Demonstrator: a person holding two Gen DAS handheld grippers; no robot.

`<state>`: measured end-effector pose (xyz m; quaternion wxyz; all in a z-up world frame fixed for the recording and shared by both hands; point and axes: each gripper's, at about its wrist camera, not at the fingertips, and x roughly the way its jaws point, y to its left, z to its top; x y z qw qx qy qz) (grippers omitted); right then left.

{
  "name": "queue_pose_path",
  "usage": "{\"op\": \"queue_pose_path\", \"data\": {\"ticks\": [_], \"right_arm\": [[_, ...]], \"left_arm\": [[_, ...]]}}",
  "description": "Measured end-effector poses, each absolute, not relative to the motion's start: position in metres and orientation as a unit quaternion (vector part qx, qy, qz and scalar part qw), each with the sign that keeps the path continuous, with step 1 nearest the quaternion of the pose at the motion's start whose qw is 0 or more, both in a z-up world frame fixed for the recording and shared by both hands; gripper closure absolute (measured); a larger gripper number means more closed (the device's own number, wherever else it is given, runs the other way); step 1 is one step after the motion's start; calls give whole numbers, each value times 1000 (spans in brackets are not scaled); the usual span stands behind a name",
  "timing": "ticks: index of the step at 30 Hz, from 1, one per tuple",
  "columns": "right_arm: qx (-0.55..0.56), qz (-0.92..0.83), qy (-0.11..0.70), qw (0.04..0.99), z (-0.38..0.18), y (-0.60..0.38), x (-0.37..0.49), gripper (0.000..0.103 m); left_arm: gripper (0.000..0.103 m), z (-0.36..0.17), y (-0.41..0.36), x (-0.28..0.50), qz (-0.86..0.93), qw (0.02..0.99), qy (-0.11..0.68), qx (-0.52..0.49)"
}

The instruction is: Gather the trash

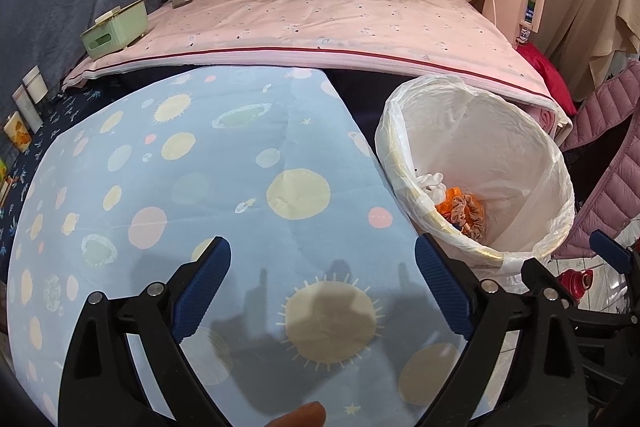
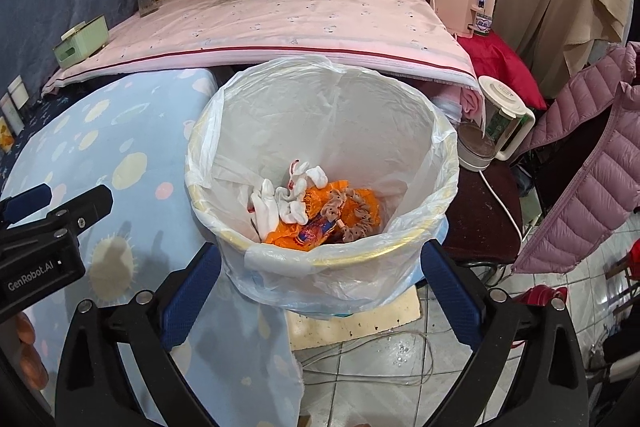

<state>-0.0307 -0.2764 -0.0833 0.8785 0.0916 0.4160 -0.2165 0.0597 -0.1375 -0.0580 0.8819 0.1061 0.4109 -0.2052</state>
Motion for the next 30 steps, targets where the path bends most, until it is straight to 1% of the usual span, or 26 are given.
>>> {"op": "queue_pose_path", "data": {"ticks": [10, 30], "right_arm": [[86, -218, 417, 878, -82, -276, -36, 7], [79, -223, 429, 872, -79, -274, -48, 7]], "left_arm": [[12, -61, -142, 56, -204, 880, 414, 108], [11, -62, -148, 43, -209, 870, 431, 115]]}}
